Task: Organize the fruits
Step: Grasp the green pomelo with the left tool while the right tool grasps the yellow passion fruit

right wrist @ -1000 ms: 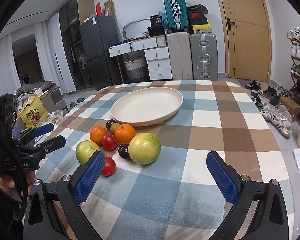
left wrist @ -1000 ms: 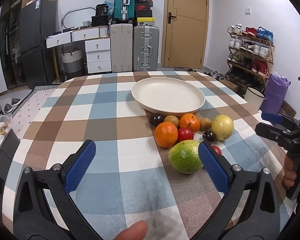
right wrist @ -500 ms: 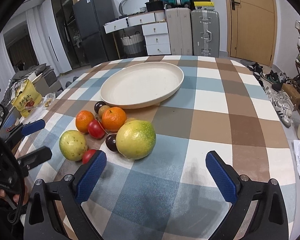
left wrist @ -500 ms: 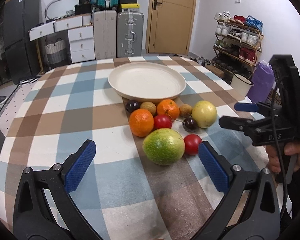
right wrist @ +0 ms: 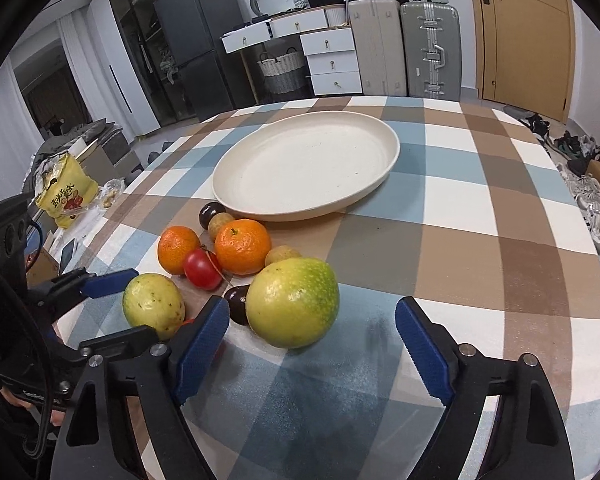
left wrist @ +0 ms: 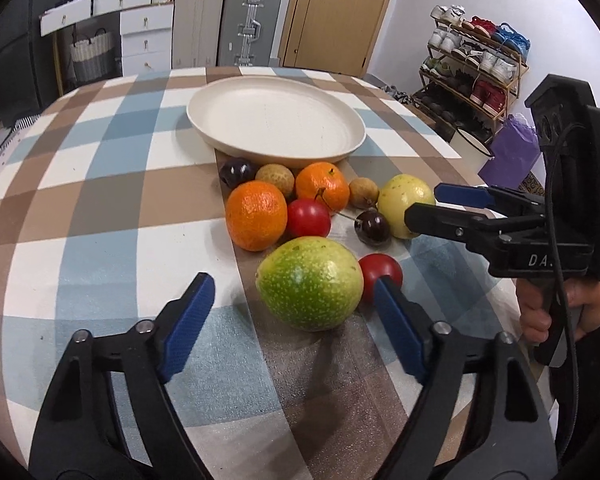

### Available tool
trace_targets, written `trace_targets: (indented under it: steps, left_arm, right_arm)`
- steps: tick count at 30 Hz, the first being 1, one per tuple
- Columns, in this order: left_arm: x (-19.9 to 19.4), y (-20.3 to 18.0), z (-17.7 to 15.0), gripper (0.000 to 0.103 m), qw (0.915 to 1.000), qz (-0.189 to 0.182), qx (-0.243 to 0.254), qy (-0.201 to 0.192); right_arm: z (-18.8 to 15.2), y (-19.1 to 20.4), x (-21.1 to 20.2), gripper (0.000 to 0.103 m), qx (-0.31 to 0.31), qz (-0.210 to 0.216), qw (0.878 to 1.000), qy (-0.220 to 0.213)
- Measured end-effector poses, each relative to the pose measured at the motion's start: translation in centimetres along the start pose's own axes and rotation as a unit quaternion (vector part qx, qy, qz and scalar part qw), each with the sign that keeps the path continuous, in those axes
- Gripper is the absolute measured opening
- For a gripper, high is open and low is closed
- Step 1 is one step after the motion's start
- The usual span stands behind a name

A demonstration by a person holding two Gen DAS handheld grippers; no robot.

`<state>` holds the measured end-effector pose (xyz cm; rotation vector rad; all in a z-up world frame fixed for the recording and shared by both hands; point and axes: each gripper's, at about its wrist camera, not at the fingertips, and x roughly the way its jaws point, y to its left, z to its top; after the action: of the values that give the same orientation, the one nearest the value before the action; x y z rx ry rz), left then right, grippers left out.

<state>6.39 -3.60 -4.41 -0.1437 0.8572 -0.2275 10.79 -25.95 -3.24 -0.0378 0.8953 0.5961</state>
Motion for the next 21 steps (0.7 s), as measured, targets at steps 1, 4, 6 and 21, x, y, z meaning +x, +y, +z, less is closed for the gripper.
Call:
trace_targets:
  steps: [1,4,6,21]
  left_arm:
    - [0.2,0.1,0.0,0.071,1.0000,-0.005,-0.002,0.004]
    - [0.6,0.2,0.0,0.056,0.9996,-0.022,-0.005,0.014]
    - [0.8,0.2,0.0,0.052,0.9994,-0.031,-0.006,0.014]
    - [-1.0,-0.3,0.3,0.051,0.9994,-0.027,0.013,-0.015]
  right_arm:
    - [0.1,0.0,0.2,0.081,0.001,0.000,1.000,0.001]
    - [0.2,-0.2,0.8,0.076,0.010,0.012,1.000,0.005]
    - [0.3,-0.2,1.2,0.068,0.014,0.017,1.000,0.007]
    - [0.0,0.0,0.4,0.052,0.015,0.031,0.999,-0.012]
